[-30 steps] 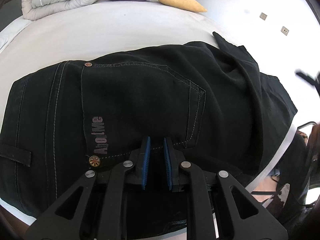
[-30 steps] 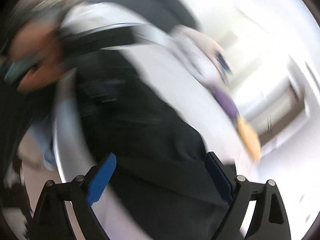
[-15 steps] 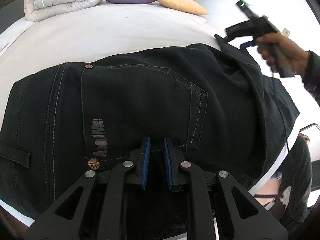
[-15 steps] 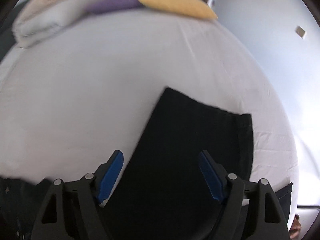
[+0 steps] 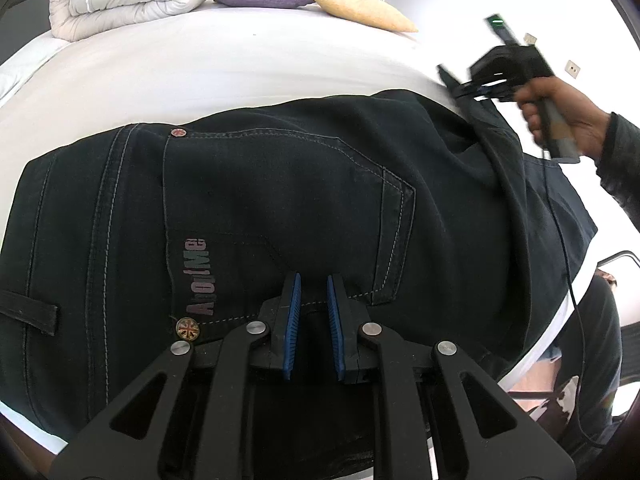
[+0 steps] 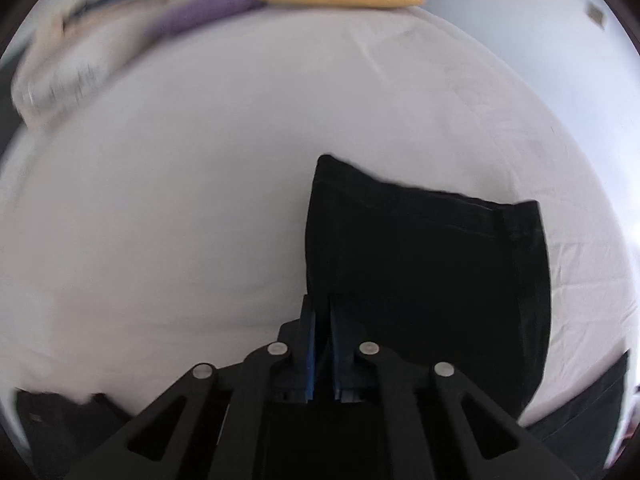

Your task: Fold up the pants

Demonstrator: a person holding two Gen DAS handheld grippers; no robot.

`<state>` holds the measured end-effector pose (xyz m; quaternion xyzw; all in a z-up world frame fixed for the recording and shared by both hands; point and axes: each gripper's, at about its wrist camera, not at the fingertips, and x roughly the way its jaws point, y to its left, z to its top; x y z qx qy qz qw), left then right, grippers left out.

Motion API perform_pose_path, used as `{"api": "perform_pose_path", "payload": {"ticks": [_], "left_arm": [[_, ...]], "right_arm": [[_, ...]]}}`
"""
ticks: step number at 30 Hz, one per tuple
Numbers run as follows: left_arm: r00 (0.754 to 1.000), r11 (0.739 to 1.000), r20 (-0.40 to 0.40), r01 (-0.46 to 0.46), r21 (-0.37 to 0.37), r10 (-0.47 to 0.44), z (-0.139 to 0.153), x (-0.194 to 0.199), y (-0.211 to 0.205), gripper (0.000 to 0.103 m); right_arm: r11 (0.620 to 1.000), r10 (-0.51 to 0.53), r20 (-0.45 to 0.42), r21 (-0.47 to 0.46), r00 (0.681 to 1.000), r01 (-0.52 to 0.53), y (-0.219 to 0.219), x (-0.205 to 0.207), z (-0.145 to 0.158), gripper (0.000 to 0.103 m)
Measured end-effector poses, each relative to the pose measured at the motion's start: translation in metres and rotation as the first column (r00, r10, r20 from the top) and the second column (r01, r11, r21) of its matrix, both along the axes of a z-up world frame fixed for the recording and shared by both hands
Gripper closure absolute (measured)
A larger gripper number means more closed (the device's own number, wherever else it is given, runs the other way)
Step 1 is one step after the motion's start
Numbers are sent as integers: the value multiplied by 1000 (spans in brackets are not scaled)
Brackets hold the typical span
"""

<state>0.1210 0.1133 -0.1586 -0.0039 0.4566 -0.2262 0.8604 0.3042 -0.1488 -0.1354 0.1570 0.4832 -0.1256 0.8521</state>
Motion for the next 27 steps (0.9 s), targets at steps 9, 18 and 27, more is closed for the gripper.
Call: {"api": "perform_pose_path", "payload": {"ticks": [9, 18, 27], "left_arm": [[1000, 1000, 18, -2, 30, 2, -1, -5, -9, 89], [1000, 1000, 5, -18, 11, 18, 0, -3, -7, 90], [999, 999, 1, -47, -6, 47, 1, -5, -3, 90]], "right_arm": [[931, -297, 291, 302, 909, 208, -115, -193, 36, 97], [697, -590, 185, 608, 786, 380, -159, -351, -67, 99], [637, -654, 248, 690, 714, 343, -168, -341, -59, 35]]}}
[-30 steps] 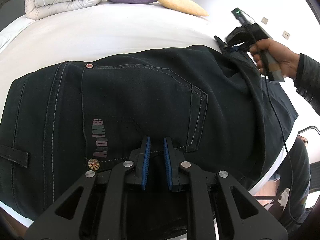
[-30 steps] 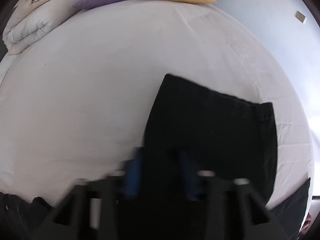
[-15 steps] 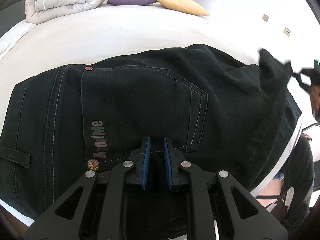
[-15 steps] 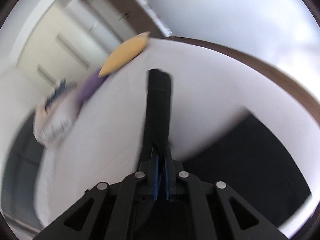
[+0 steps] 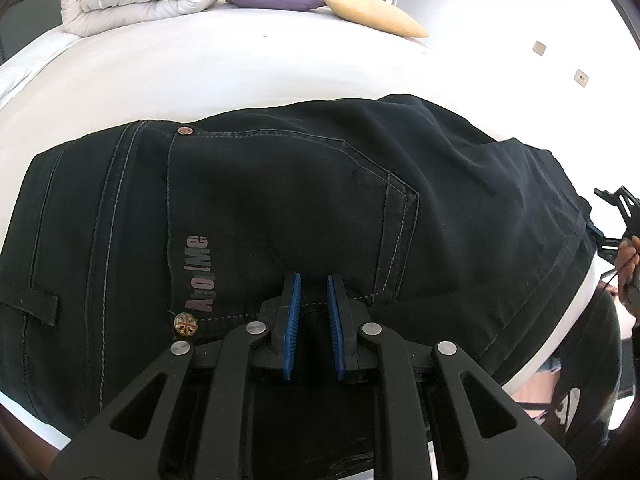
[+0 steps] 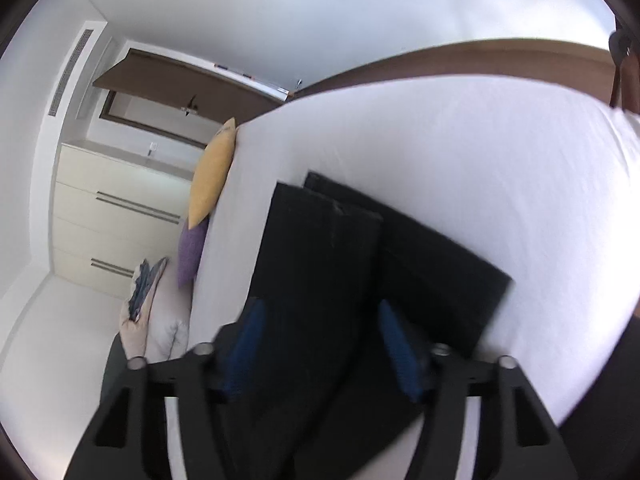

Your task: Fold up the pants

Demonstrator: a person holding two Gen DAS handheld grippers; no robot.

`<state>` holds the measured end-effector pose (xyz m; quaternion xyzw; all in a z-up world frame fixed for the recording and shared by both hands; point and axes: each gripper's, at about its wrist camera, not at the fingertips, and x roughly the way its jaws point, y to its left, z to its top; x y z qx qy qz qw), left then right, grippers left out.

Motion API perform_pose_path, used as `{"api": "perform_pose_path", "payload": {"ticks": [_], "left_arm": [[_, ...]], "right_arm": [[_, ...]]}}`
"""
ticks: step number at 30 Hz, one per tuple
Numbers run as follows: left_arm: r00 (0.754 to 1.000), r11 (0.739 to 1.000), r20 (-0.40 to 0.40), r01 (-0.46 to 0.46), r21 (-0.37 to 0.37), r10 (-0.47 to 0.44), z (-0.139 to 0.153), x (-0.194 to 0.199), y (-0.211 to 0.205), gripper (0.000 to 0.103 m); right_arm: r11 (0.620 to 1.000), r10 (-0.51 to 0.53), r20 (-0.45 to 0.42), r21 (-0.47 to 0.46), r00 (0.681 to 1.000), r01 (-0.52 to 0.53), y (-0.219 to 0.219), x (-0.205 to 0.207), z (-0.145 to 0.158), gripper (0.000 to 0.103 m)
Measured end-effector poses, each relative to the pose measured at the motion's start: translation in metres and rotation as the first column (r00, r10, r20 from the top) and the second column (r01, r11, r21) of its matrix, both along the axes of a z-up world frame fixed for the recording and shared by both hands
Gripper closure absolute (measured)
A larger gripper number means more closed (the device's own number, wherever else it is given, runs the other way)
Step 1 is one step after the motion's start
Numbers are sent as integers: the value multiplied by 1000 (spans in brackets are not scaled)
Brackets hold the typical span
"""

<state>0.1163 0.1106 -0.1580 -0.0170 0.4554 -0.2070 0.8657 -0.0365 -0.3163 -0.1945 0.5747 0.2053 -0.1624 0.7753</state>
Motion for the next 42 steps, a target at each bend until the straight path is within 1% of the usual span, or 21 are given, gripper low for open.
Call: {"api": "perform_pose_path", "payload": {"ticks": [2, 4, 5, 6, 8, 10, 13, 15, 18, 28, 30, 32, 34, 35, 36, 37, 38, 39, 40, 41, 42], "left_arm": [[1000, 1000, 0, -4, -2, 4, 0, -1, 1, 90], [1000, 1000, -2, -3, -2, 3, 1, -2, 2, 90], [1000, 1000, -5, -3, -3, 3, 1, -1, 2, 89], [1000, 1000, -11, -2, -8, 2, 1, -1, 3, 90], [1000, 1000, -25, 2, -19, -2, 2, 1, 6, 89], [999, 1000, -40, 7, -30, -8, 3, 3, 10, 89], [999, 1000, -49, 20, -24, -22, 4, 5, 12, 89], [998, 1000, -52, 25, -13, -25, 6, 6, 11, 89], [998, 999, -52, 39, 16, -38, 8, 5, 8, 89], [994, 994, -71, 89, 58, -84, 12, -1, 7, 89], [994, 994, -70, 92, 54, -88, 13, -3, 11, 89], [994, 995, -72, 89, 44, -86, 13, -5, 16, 89], [994, 996, -72, 83, 42, -80, 13, -5, 18, 89], [994, 996, -70, 81, 41, -78, 13, -6, 19, 89], [995, 996, -69, 79, 38, -76, 13, -7, 20, 89], [995, 997, -69, 76, 34, -74, 13, -7, 21, 89], [995, 997, -68, 74, 32, -72, 13, -6, 21, 89], [995, 997, -67, 73, 31, -70, 13, -7, 22, 89], [995, 997, -66, 72, 34, -70, 12, -8, 19, 89], [996, 997, -65, 71, 34, -69, 12, -8, 19, 89], [995, 997, -65, 71, 34, -69, 12, -9, 20, 89]], "right_arm": [[1000, -11, -17, 21, 1000, 12, -14, 9, -2, 36], [999, -3, -5, 39, 1000, 3, -20, 19, -3, 58], [999, 19, -6, 51, 1000, -19, -23, 25, -5, 87], [997, 20, -20, 76, 1000, -18, -27, 26, -10, 96], [997, -17, -19, 80, 1000, 19, -31, 17, -14, 98], [997, -43, -26, 63, 999, 45, -33, 2, -15, 99], [998, -45, -39, 44, 998, 47, -29, -15, -15, 99], [999, -44, -52, 24, 998, 46, -26, -22, -13, 99], [998, -46, -62, 29, 997, 48, -24, -31, -10, 100], [998, -44, -65, 49, 997, 47, -23, -43, -16, 100], [998, -33, -71, 52, 997, 37, -25, -43, -21, 102], [998, -17, -61, 63, 998, 21, -27, -43, -28, 103], [998, 14, -47, 58, 999, -12, -28, -45, -25, 102], [999, 22, -59, 45, 998, -20, -28, -46, -22, 98], [1000, 19, -82, 7, 996, -18, -27, -50, -13, 93], [999, 2, -109, -52, 994, -7, -27, -56, -2, 91], [995, -22, -141, -97, 990, 8, -26, -60, 6, 75], [987, -67, -172, -154, 983, 40, -23, -68, 20, 53], [984, -72, -154, -172, 986, 45, -20, -73, 28, 49], [984, -47, -134, -175, 990, 23, -16, -73, 34, 49], [985, 21, -119, -166, 993, -41, -6, -67, 40, 49]]}}
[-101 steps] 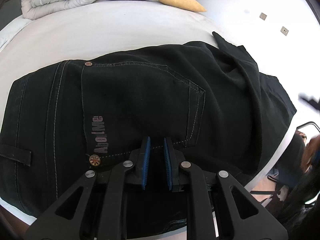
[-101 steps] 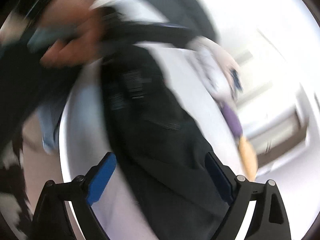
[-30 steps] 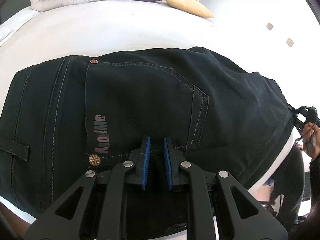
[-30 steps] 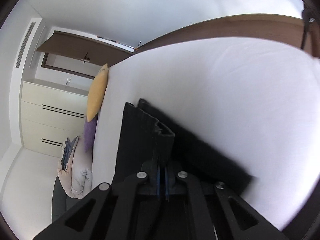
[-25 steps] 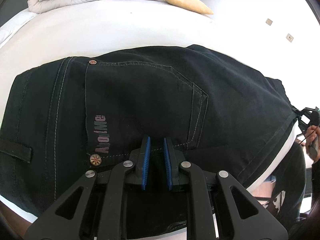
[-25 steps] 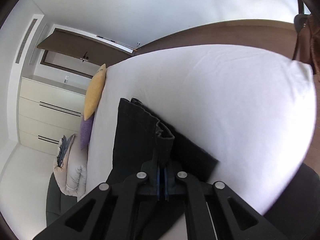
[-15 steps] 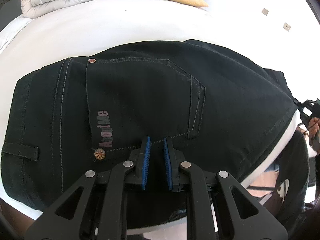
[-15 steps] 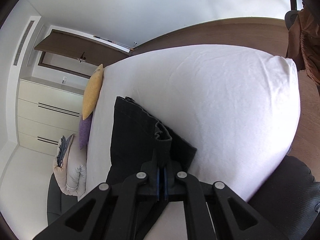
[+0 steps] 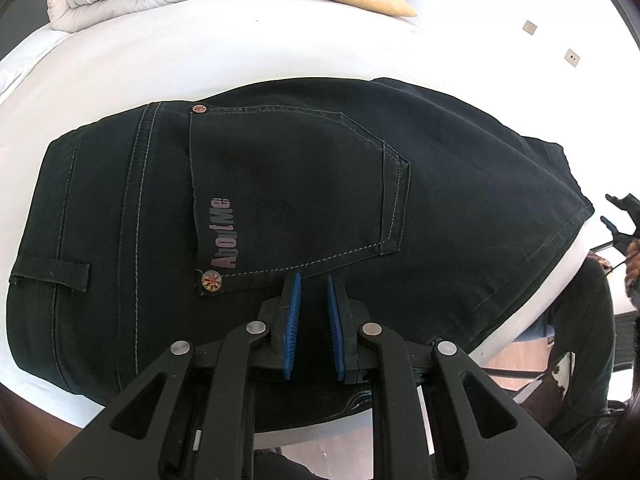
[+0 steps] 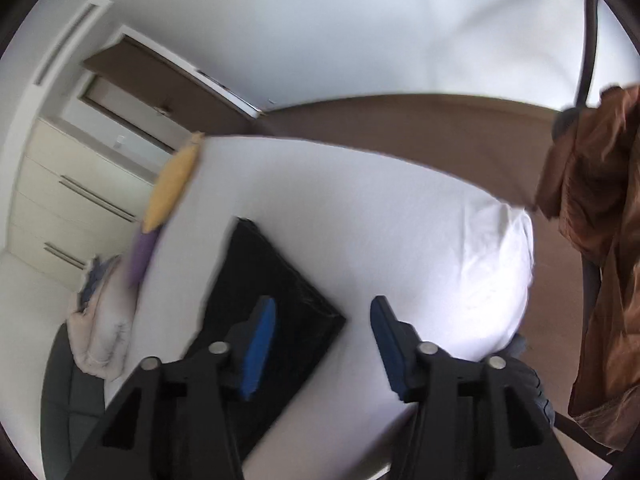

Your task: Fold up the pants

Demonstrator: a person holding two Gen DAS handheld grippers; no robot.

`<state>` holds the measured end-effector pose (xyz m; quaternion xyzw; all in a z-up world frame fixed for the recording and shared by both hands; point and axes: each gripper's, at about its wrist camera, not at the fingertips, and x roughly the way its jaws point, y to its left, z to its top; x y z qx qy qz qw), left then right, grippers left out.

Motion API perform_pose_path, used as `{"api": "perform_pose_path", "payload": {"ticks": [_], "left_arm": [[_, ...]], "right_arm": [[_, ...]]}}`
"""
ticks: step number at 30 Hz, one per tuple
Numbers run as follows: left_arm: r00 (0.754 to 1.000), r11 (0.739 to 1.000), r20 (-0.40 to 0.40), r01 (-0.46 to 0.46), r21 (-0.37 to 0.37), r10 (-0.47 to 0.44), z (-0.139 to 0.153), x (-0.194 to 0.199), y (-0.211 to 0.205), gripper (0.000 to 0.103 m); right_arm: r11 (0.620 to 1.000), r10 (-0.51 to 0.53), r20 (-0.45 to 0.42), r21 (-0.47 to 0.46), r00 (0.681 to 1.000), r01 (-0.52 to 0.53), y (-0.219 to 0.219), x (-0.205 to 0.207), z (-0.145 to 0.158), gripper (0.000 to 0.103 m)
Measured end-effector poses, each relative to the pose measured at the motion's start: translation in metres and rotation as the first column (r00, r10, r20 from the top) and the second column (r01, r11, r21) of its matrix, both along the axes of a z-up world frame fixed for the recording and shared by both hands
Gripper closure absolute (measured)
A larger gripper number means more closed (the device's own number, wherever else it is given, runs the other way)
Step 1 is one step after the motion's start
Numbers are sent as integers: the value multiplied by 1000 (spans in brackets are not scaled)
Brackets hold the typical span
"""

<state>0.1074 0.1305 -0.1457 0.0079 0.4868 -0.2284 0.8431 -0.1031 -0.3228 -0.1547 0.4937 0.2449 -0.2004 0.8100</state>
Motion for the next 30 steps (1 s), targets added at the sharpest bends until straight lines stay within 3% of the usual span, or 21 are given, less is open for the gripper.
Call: {"api": "perform_pose_path", "payload": {"ticks": [2, 3, 6, 9, 13, 22, 26, 28, 30], "left_arm": [[1000, 1000, -2, -1, -1, 1, 0, -1, 0, 89], [1000, 1000, -1, -1, 1, 1, 0, -1, 0, 89], [1000, 1000, 2, -4, 3, 4, 0, -3, 1, 89], [1000, 1000, 0, -8, -3, 8, 0, -4, 2, 89], [1000, 1000, -4, -14, -19, 14, 0, -5, 5, 89], [1000, 1000, -8, -13, -16, 12, 0, -2, 7, 89], [1000, 1000, -10, -11, -9, 11, 0, -1, 5, 89], [1000, 1000, -11, -10, -2, 9, -1, -1, 3, 89], [1000, 1000, -12, -3, 10, 3, 0, -1, 0, 90]], "right_arm": [[986, 158, 34, 41, 987, -159, 28, 20, 5, 49], [964, 253, 60, 65, 966, -256, 51, 34, 6, 50], [853, 485, 124, 151, 866, -499, 123, 77, -4, 58], [743, 585, 174, 277, 792, -610, 177, 110, -25, 60], [661, 640, 166, 378, 750, -648, 214, 129, -45, 60], [642, 621, 142, 472, 771, -604, 223, 143, -76, 63], [635, 622, 144, 483, 770, -603, 226, 150, -80, 63], [631, 643, 141, 459, 753, -625, 231, 156, -79, 66], [638, 668, 111, 423, 735, -644, 236, 159, -77, 95]]}}
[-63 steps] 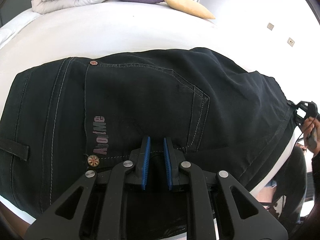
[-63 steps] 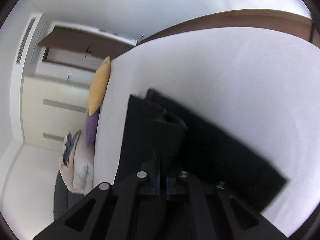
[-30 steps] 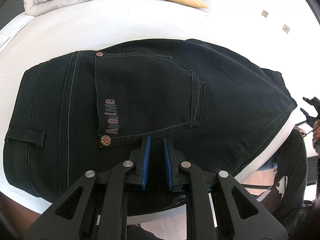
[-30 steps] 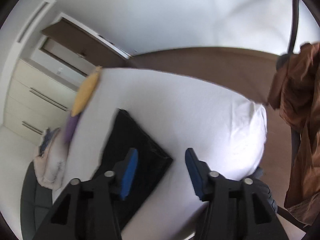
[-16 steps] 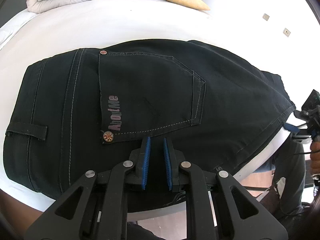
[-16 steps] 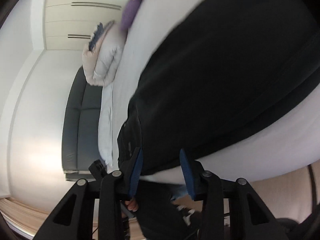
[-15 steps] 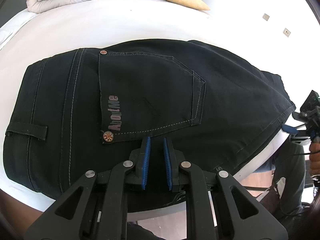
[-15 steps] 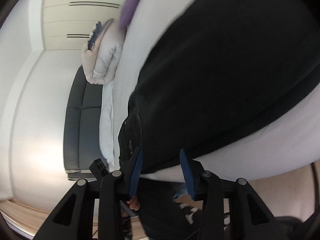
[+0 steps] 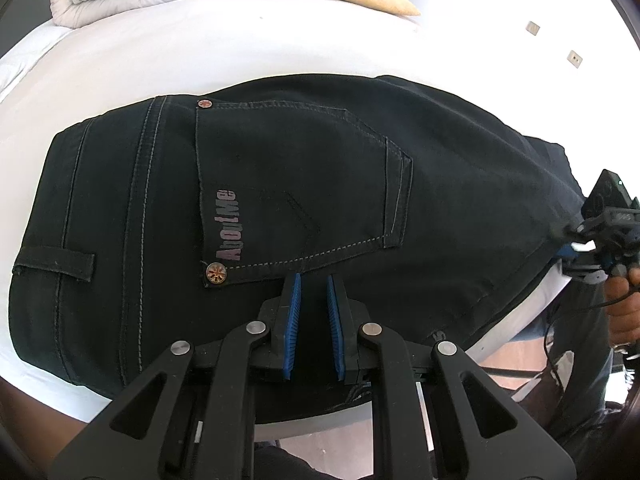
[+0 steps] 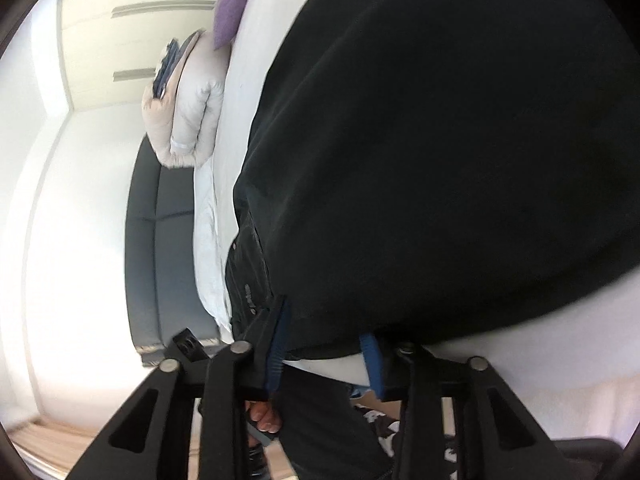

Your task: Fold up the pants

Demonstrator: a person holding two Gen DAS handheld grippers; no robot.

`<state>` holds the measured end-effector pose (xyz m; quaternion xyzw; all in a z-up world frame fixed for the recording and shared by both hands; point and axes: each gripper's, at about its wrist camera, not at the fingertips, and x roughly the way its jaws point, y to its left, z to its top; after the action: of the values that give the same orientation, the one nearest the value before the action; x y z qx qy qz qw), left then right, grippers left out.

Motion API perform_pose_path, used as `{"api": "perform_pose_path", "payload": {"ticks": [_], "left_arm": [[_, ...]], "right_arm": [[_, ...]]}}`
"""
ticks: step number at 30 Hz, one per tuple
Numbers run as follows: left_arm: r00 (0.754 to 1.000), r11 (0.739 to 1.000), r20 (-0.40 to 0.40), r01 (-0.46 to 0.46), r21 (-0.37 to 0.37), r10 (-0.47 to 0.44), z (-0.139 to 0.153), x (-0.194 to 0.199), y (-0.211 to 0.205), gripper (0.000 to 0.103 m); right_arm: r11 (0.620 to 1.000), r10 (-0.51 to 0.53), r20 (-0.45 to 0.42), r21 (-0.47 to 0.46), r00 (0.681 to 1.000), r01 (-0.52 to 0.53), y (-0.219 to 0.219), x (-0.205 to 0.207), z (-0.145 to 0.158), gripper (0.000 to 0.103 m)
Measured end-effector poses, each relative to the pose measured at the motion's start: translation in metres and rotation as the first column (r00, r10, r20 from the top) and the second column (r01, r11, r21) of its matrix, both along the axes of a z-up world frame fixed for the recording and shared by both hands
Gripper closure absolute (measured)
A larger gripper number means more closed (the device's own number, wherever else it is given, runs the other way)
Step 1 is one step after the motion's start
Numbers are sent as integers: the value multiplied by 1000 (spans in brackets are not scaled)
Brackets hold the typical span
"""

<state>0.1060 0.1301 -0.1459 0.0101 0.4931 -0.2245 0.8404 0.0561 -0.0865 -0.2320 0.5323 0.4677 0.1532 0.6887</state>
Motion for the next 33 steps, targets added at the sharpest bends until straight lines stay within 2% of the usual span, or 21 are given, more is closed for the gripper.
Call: {"api": "perform_pose_path", "payload": {"ticks": [3, 7, 13, 16, 18, 20, 22, 23, 25, 27, 29, 33], "left_arm": [[1000, 999, -2, 16, 29, -16, 0, -1, -4, 90], [999, 998, -16, 38, 58, -37, 1, -4, -6, 90], [999, 999, -27, 30, 26, -30, 3, -10, 4, 90], [1000, 1000, 5, 18, 0, -18, 14, -16, 7, 89], [999, 999, 46, 21, -38, -19, 25, -16, 5, 89], [997, 994, 72, -8, -109, 16, 33, -10, 1, 89], [997, 984, 69, -3, -177, 15, 33, -4, -9, 89], [998, 986, 56, 9, -164, 1, 28, -1, -19, 89], [999, 997, 14, 30, -68, -29, 8, 0, -37, 89], [999, 998, 29, 40, -52, -39, 2, -8, -38, 89], [999, 998, -1, 32, -63, -32, 1, -15, -31, 89], [999, 999, -8, 42, -28, -42, 1, -29, -24, 90]], "right_arm": [[1000, 8, -8, -18, 1000, -8, 2, -4, -7, 100], [998, 0, 22, -58, 1000, 1, 3, -18, -5, 100], [997, 18, 41, -69, 999, -15, 5, -21, -3, 99], [998, 16, 38, -53, 999, -14, 8, -17, 2, 92], [1000, 12, 54, -24, 998, -10, 12, -10, 2, 74], [998, 33, 67, -52, 997, -29, 20, -2, 6, 74], [995, 77, 76, -62, 994, -72, 32, 6, 5, 78], [994, 88, 69, -70, 994, -83, 35, 7, 3, 91], [993, 95, 59, -69, 994, -91, 37, 5, -3, 99], [994, 92, 59, -60, 994, -88, 35, -1, -8, 101], [994, 91, 66, -67, 994, -87, 36, -5, -8, 101], [995, 85, 69, -49, 994, -82, 36, -5, -10, 101]]}}
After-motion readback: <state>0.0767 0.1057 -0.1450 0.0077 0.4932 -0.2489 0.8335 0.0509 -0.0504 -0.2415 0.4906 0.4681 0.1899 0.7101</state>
